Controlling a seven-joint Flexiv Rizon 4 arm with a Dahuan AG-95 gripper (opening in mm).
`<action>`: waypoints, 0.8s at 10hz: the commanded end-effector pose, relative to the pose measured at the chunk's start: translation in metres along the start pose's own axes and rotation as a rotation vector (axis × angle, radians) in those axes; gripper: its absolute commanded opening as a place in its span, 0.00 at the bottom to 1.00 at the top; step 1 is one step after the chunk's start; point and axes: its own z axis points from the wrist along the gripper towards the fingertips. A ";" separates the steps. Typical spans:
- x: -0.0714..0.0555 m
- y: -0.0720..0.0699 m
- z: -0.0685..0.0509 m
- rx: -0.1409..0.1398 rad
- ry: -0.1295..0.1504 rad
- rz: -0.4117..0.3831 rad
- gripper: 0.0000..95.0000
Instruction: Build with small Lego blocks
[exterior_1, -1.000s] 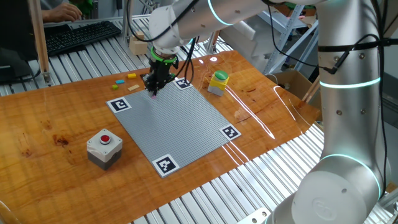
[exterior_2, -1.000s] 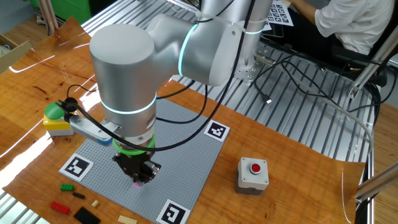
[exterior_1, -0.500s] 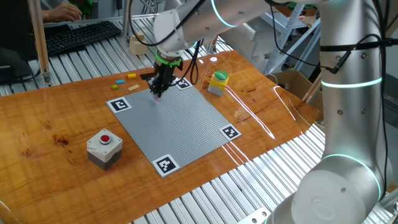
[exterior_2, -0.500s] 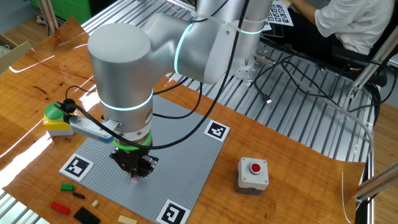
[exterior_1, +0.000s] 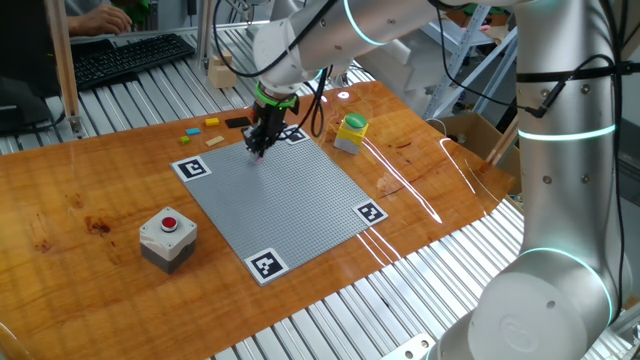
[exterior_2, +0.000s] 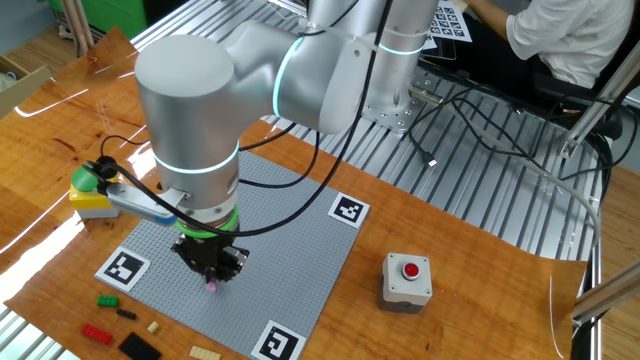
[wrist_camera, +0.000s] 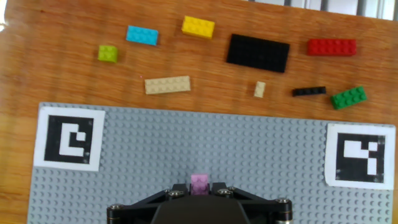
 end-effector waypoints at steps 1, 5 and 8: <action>0.000 -0.002 0.003 -0.003 -0.004 -0.003 0.00; 0.002 -0.002 0.006 -0.009 -0.004 0.006 0.00; 0.002 -0.002 0.007 -0.028 -0.003 0.043 0.00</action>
